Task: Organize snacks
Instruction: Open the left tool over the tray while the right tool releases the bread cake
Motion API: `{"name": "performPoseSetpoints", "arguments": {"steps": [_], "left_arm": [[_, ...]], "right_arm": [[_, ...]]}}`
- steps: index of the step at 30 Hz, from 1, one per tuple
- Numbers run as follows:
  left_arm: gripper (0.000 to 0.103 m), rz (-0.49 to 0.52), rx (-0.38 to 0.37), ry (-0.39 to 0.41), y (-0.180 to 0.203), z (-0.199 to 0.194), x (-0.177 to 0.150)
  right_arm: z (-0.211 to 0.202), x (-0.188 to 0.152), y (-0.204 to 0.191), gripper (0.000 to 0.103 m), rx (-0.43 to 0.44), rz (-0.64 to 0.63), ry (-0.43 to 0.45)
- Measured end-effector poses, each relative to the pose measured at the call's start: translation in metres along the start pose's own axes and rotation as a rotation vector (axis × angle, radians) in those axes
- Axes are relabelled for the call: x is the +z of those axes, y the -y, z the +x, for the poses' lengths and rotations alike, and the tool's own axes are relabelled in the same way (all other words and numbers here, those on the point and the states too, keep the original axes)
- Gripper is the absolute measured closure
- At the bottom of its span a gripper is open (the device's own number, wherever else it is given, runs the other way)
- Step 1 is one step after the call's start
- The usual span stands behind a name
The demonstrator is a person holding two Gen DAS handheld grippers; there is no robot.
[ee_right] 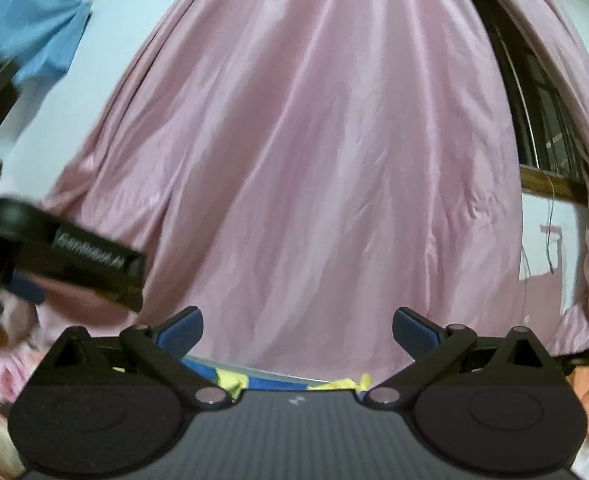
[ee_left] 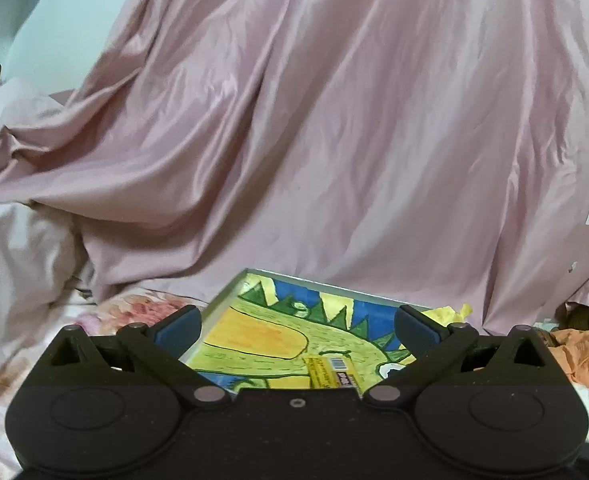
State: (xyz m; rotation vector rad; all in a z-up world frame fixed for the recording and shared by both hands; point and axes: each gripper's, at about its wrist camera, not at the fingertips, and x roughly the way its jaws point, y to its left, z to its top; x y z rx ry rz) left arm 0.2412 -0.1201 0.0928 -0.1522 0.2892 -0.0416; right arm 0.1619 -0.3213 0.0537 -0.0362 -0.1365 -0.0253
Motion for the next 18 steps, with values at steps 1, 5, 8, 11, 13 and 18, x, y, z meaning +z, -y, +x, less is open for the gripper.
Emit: {"name": "performPoseSetpoints", "arguments": {"steps": [1,5,8,11,13,18], "left_arm": [[0.001,0.000,0.000,0.008,-0.004,-0.007,0.001],[0.001,-0.004,0.011,0.019,-0.019,-0.032,0.001],[0.001,-0.018,0.019,0.026,-0.030,-0.050,-0.001],[0.001,-0.027,0.028,0.026,-0.039,-0.065,-0.005],[0.001,-0.032,0.027,0.025,-0.046,-0.075,-0.010],[0.001,-0.041,0.027,-0.015,-0.063,-0.096,-0.028]], "right_arm": [[-0.005,0.004,0.002,0.000,0.002,0.025,0.006],[-0.022,0.016,0.005,0.000,0.012,0.104,0.005],[-0.033,0.019,0.006,0.000,0.010,0.145,-0.036],[-0.047,0.019,0.004,0.000,0.017,0.149,-0.058],[-0.057,0.019,0.003,0.000,0.011,0.140,-0.066],[-0.074,0.017,-0.002,0.000,0.012,0.144,-0.124]]}}
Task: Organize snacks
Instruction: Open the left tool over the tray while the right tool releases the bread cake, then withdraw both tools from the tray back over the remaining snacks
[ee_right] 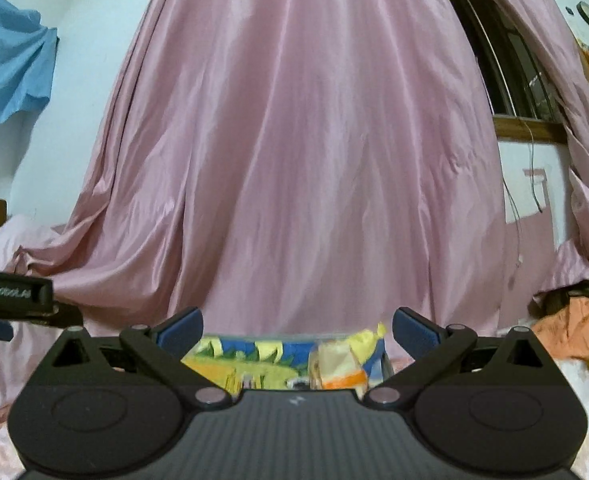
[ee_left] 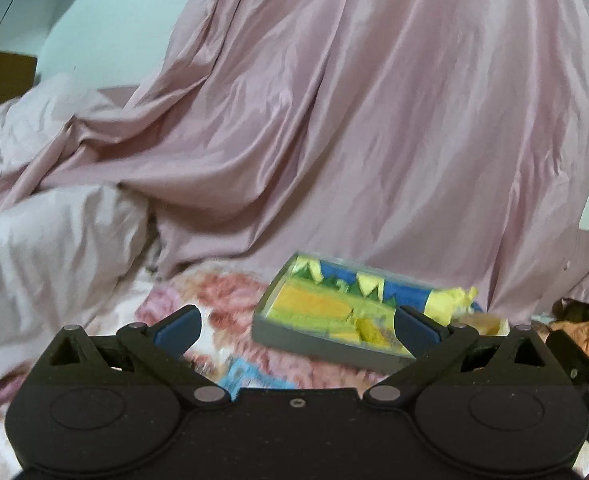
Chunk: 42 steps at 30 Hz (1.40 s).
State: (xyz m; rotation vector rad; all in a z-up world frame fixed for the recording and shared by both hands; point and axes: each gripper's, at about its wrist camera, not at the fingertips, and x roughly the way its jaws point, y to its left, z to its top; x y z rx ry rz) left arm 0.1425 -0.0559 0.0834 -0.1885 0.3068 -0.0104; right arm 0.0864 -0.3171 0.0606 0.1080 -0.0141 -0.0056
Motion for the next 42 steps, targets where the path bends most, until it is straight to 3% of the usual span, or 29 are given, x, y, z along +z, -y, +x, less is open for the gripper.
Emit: {"name": "performPoseSetpoints", "arguments": {"steps": [10,18,24,36,42], "left_arm": [[0.001,0.009,-0.001,-0.114,-0.034,-0.020,-0.041],[0.001,0.051,0.011,-0.206,-0.053,-0.027,-0.066],[0.001,0.077,0.022,-0.250,-0.063,-0.029,-0.079],[0.001,0.103,0.072,-0.322,-0.085,-0.022,-0.103],[0.001,0.110,0.080,-0.353,-0.086,-0.007,-0.101]], "right_arm": [[-0.026,-0.016,-0.023,0.000,-0.016,-0.042,-0.136],[-0.036,-0.027,-0.039,0.000,0.023,-0.116,-0.253],[-0.023,-0.046,-0.050,0.000,0.069,-0.147,-0.451],[0.014,-0.080,-0.052,0.000,0.042,-0.132,-0.703],[0.028,-0.093,-0.053,0.000,0.073,-0.105,-0.796]]}}
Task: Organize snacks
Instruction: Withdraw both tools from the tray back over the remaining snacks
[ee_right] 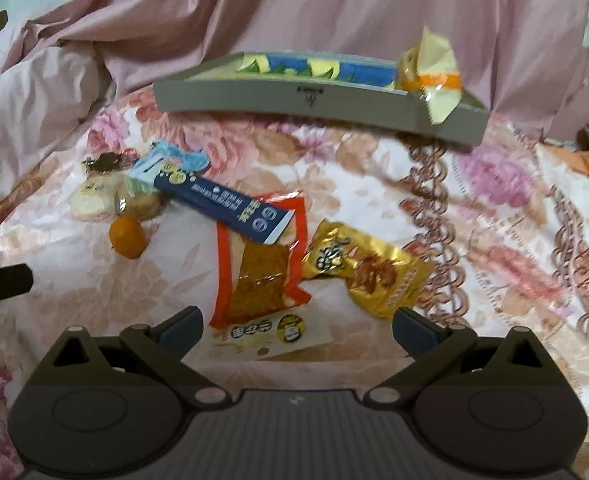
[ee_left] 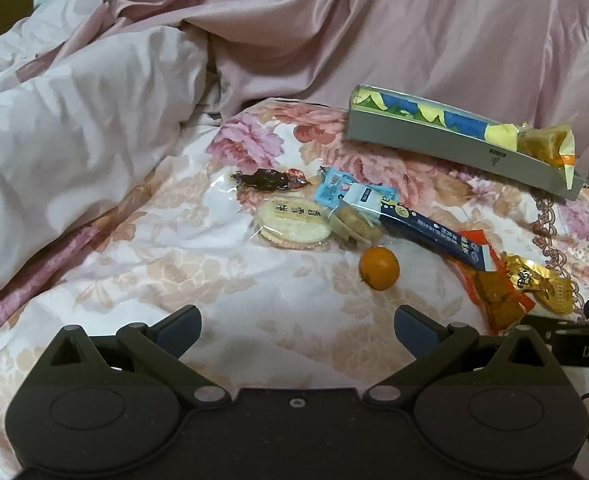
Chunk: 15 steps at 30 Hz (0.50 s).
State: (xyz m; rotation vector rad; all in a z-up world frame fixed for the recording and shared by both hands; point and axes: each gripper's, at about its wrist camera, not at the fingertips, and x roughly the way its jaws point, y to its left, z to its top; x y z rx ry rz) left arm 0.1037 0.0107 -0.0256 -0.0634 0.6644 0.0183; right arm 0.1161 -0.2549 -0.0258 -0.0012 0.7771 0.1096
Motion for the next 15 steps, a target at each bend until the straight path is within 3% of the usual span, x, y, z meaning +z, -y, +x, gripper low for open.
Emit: {"name": "performPoseSetpoints", "arguments": {"steps": [15], "left_arm": [[0.001,0.023,-0.018,-0.033,0.014,0.047,0.014]], "right_arm": [[0.033,0.013,-0.010,0.000,-0.007,-0.087,-0.038]]}}
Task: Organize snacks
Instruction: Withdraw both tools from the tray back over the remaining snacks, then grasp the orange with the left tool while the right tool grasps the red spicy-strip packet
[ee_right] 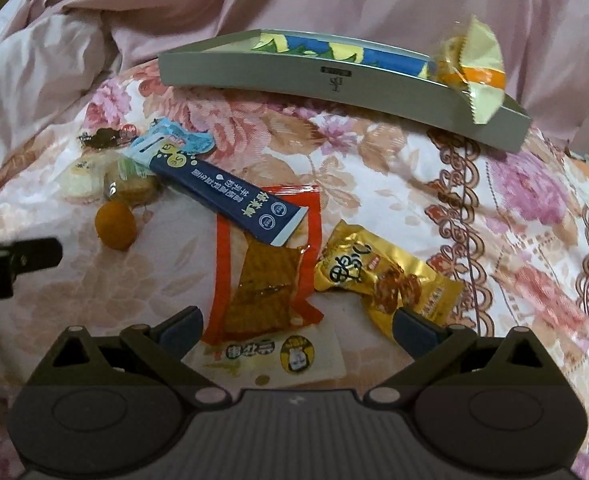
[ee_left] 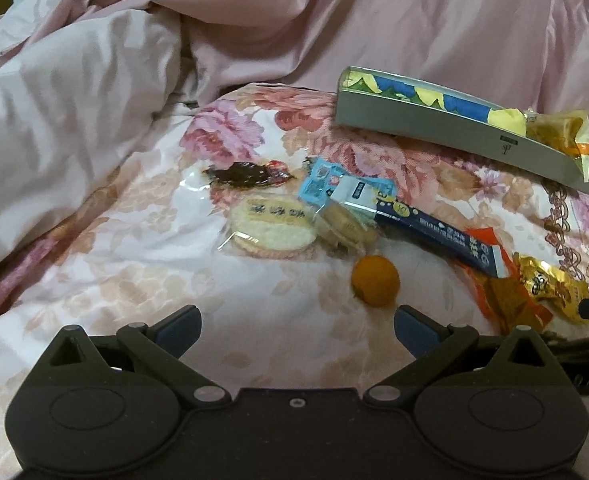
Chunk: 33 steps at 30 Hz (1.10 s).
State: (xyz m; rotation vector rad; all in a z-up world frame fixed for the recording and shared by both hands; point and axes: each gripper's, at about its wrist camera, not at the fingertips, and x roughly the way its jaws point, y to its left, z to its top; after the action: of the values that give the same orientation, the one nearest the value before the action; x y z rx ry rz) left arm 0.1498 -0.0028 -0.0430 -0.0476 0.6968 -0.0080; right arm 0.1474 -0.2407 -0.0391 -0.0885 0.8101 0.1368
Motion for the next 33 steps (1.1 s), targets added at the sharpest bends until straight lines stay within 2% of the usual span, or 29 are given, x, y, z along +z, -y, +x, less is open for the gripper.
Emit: {"name": "performPoseSetpoints", "arguments": {"steps": [6,11,14,17,20,25,29,33], "left_arm": [[0.001,0.049,-0.054,0.024,0.010,0.025,0.014],[0.001,0.072,-0.115,0.024,0.017,0.043,0.019],[0.001,0.087,-0.136,0.012,0.022,0.051,0.016],[0.002,0.113,-0.154,0.023,0.026,0.052,0.011],[0.008,0.140,-0.160,0.039,0.029,0.051,0.008],[0.019,0.126,-0.190,0.047,0.027,0.049,0.006],[0.025,0.113,-0.186,0.052,0.025,0.048,0.005],[0.037,0.104,-0.171,0.058,0.024,0.047,0.002]], "right_arm": [[0.016,0.001,-0.007,0.000,0.006,-0.059,0.014],[0.021,0.000,-0.006,0.001,0.036,-0.021,0.039],[0.022,-0.002,-0.004,0.003,0.050,0.009,0.052],[0.021,-0.002,-0.004,0.011,0.061,0.017,0.071],[0.020,-0.002,-0.005,0.014,0.073,0.018,0.079],[0.016,-0.003,-0.011,0.020,0.097,-0.011,0.091],[0.012,-0.004,-0.020,0.024,0.116,-0.061,0.099],[0.008,-0.005,-0.029,0.024,0.147,-0.121,0.110]]}}
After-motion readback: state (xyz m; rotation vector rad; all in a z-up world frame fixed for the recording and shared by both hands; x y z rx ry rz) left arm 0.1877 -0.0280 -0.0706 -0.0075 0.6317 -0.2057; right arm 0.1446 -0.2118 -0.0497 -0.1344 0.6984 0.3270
